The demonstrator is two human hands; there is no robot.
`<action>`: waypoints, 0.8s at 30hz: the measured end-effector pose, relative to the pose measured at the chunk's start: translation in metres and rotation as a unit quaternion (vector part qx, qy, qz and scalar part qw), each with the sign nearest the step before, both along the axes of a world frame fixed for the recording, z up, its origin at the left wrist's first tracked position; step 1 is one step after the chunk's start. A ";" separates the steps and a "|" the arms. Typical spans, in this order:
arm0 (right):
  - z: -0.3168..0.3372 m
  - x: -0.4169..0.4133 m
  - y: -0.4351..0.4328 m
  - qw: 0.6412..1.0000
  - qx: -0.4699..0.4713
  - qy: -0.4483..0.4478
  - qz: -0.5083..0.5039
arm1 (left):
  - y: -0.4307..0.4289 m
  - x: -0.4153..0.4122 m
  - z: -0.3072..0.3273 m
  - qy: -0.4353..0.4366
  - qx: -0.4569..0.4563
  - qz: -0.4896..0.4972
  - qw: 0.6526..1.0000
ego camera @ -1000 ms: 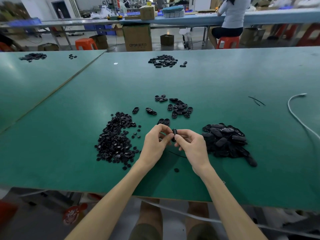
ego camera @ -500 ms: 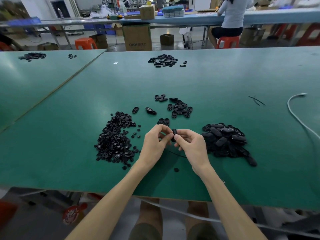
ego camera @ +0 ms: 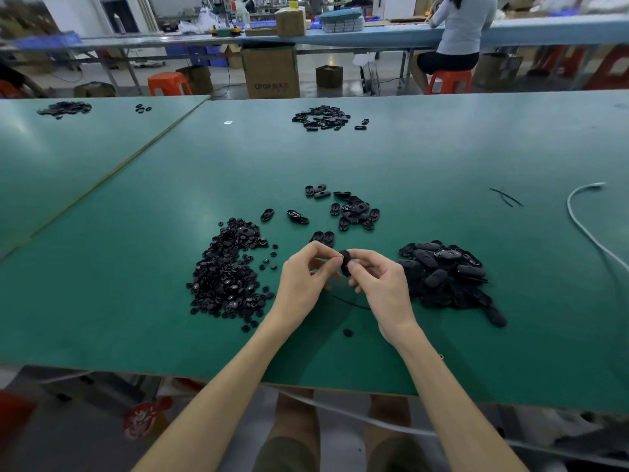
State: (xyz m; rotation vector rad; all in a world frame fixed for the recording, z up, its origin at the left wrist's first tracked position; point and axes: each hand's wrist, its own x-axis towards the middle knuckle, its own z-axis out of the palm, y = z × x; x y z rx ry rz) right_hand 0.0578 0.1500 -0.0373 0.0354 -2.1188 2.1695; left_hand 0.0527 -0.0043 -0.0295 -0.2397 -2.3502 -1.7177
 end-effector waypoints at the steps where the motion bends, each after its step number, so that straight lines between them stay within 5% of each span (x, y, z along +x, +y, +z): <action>1: 0.000 0.000 0.000 1.000 -0.001 -0.001 0.002 | -0.001 0.000 0.001 -0.003 0.018 -0.003 1.000; 24: 0.000 0.000 0.000 0.999 -0.002 0.014 0.029 | -0.011 -0.004 -0.002 -0.070 0.183 -0.055 0.979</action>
